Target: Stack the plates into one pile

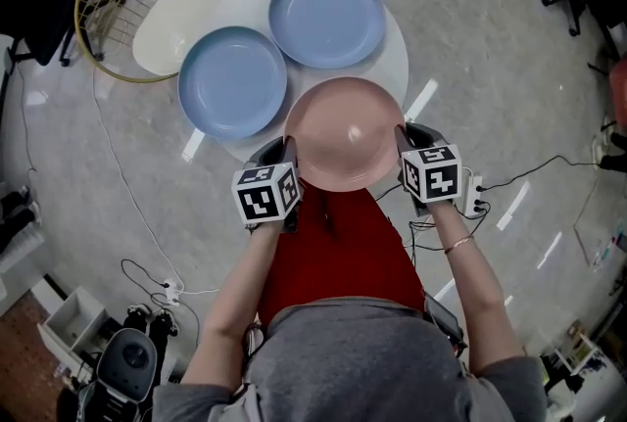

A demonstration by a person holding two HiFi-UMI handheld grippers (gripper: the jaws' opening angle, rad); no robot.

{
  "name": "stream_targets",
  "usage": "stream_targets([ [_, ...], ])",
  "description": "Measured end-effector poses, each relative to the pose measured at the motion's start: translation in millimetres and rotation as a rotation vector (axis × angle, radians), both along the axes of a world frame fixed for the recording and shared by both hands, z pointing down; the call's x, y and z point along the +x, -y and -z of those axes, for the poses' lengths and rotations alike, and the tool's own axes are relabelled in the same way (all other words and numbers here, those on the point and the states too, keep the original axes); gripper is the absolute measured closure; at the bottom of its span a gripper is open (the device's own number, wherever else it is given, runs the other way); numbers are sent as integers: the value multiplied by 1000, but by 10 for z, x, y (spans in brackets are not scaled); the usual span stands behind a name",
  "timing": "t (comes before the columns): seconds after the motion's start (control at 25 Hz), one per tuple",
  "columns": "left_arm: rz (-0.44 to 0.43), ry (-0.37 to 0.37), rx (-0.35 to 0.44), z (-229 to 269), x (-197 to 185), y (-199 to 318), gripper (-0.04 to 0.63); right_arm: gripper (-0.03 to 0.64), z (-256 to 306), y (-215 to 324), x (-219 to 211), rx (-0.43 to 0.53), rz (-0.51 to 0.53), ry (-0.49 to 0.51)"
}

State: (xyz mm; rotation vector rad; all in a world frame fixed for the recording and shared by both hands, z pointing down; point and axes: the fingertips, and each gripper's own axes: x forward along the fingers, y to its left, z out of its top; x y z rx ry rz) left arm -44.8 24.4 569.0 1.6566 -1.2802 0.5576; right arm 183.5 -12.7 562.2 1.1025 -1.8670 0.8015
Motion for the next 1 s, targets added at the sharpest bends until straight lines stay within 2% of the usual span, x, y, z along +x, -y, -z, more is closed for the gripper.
stream_targets([
  [0.28, -20, 24, 61, 271, -96, 226, 569, 566, 288, 146, -84, 73, -23, 32],
  [0.56, -37, 46, 131, 542, -191, 751, 569, 568, 499, 617, -161, 147, -67, 56],
  [1.0, -37, 78, 136, 519, -336, 1582, 569, 568, 427, 1341, -295, 132, -95, 75],
])
